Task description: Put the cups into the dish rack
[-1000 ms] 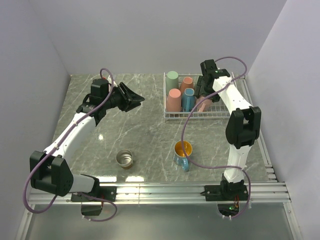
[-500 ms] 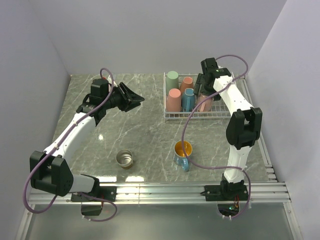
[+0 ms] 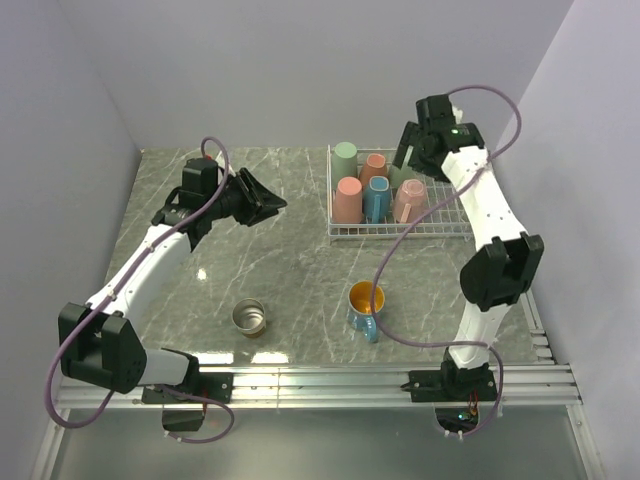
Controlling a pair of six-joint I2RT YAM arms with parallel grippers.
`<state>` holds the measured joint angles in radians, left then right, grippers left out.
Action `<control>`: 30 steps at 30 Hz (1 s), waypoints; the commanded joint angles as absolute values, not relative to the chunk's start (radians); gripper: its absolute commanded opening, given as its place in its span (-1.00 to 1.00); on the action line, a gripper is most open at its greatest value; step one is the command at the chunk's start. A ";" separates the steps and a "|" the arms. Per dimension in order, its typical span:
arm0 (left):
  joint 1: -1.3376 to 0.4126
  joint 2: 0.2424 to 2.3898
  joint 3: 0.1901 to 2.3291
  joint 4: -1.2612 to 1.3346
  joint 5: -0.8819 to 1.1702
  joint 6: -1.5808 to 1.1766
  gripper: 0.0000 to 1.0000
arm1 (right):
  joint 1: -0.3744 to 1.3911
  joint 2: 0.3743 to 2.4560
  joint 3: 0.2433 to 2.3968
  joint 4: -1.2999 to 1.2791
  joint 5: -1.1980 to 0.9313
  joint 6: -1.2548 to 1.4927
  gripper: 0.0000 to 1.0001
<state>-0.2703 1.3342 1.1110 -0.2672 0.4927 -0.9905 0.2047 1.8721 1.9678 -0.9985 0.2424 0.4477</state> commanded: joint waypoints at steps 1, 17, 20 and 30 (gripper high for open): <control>-0.300 1.295 1.219 -0.366 0.460 -0.853 -0.07 | 0.210 1.743 2.049 -1.031 0.245 0.442 0.98; -0.752 1.476 1.379 -0.756 0.174 -0.535 -0.16 | 0.184 1.335 1.580 -0.836 0.104 0.454 1.00; -0.793 1.506 1.379 -0.761 0.157 -0.535 -0.17 | 0.161 1.293 1.520 -0.822 0.100 0.446 1.00; -0.877 1.571 1.350 -0.716 0.164 -0.546 -0.21 | 0.114 1.235 1.448 -0.824 0.074 0.425 0.99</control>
<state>-0.8577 1.5738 1.3563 -0.7460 0.1677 -0.5606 0.1226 1.2785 1.4506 -0.8619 0.0841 0.4465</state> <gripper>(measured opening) 0.394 0.995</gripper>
